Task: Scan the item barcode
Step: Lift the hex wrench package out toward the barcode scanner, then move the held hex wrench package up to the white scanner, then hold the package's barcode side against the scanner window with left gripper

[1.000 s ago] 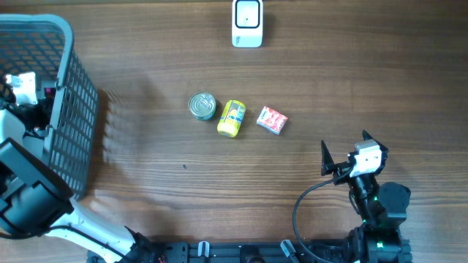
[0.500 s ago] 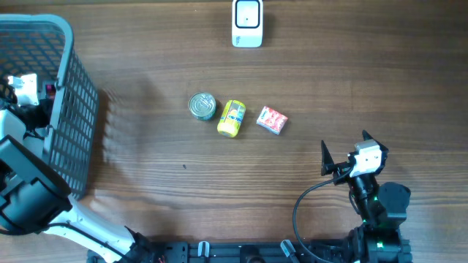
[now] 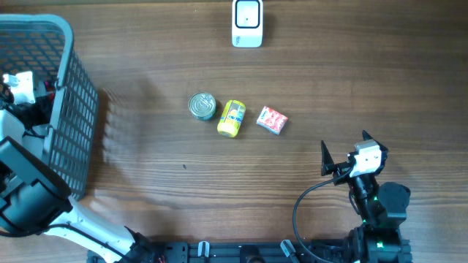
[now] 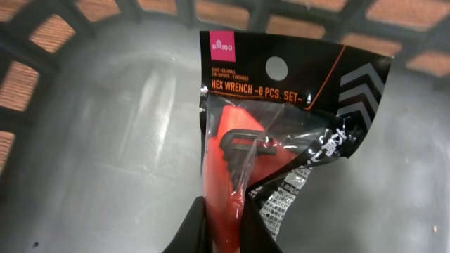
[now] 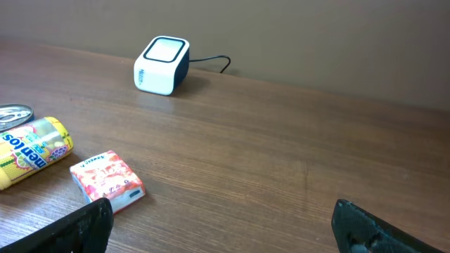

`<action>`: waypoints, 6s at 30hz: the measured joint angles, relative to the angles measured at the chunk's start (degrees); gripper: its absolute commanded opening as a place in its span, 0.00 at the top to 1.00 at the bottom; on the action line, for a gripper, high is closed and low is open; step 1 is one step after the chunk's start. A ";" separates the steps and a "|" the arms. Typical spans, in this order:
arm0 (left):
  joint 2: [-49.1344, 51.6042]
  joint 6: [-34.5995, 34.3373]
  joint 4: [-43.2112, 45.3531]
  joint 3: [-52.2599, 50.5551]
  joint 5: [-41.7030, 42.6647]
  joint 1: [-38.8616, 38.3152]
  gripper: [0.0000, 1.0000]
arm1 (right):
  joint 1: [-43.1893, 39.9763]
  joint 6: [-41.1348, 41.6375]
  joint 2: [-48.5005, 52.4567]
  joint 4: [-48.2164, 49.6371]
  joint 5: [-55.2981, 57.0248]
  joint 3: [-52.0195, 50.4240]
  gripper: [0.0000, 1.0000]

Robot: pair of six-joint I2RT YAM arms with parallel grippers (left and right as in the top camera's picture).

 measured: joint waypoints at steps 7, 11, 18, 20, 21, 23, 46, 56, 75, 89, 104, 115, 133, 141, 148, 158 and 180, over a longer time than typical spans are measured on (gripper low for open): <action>-4.26 -8.48 3.41 -0.66 -0.44 0.00 0.96 | 0.00 0.00 0.00 -0.20 0.00 0.00 0.00; -9.97 -12.50 4.00 -0.66 -0.15 0.00 0.96 | 0.00 0.00 0.00 -0.37 0.00 0.00 0.00; -20.11 -19.69 3.37 -0.66 2.56 0.00 0.96 | 0.00 0.00 0.00 -0.39 0.00 0.00 0.00; -22.95 -20.68 3.19 -0.66 4.87 0.00 0.96 | 0.00 0.00 0.00 -0.39 0.00 0.00 0.00; -24.72 -21.70 3.15 -0.66 6.69 0.00 0.96 | 0.00 0.00 0.00 -0.42 0.00 0.00 0.00; -28.04 -24.11 3.15 -0.66 9.38 0.00 0.96 | 0.00 0.00 0.00 -0.42 0.00 0.00 0.00; -36.79 -30.71 3.21 -0.66 54.84 -4.02 0.96 | 0.00 0.00 0.00 -0.35 0.00 0.00 0.00; -36.79 -30.95 8.44 -0.72 58.14 -17.73 0.96 | 0.00 0.00 0.00 -0.13 0.02 0.00 0.00; -36.79 -34.56 25.07 -0.76 62.60 -36.94 0.96 | 0.00 0.00 0.00 -0.13 0.22 0.00 0.00; -36.54 -67.84 25.22 -0.79 61.29 -39.23 0.96 | 0.00 0.00 0.00 -0.11 0.22 0.00 0.00; -36.39 -70.34 48.35 -0.98 61.35 -42.18 0.96 | 0.00 0.00 0.00 0.13 0.37 0.00 0.00; -36.39 -70.38 48.65 -0.98 61.35 -46.51 0.96 | 0.00 0.00 0.00 0.13 0.37 0.00 0.00; -30.08 -70.31 41.29 -0.96 49.18 -46.51 0.96 | 0.00 0.00 0.00 0.09 1.49 0.00 0.00; -21.46 -70.29 35.52 -0.98 30.05 -46.90 0.96 | 0.00 0.00 0.00 0.07 1.49 0.00 0.00; -20.57 -63.95 26.86 -0.98 8.35 -52.76 0.96 | 0.00 0.00 0.00 0.04 1.51 0.00 0.00; -16.59 -56.94 26.25 -0.98 -5.90 -57.92 0.96 | 0.00 -0.02 0.00 0.07 1.51 0.00 0.00; -9.97 -40.85 44.50 4.13 -21.68 -58.01 0.96 | 0.00 -0.02 0.00 0.13 1.68 0.00 0.00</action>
